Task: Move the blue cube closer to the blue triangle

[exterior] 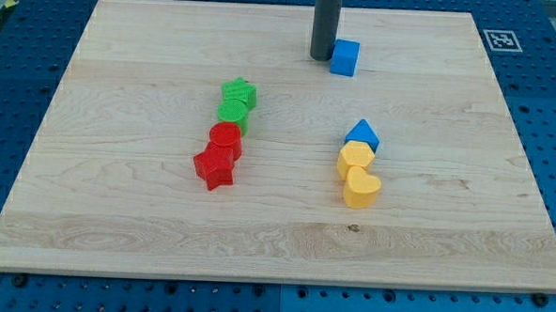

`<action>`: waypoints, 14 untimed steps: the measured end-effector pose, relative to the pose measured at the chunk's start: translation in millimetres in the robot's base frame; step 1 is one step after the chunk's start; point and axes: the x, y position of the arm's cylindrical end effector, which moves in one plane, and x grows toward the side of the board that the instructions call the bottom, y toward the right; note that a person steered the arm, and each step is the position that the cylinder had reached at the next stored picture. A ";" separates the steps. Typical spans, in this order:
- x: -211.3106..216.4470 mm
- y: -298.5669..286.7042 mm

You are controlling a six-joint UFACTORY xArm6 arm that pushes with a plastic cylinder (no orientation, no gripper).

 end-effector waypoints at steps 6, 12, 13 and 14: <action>-24.1 53.5; 61.4 33.1; 64.3 23.2; 47.9 -17.7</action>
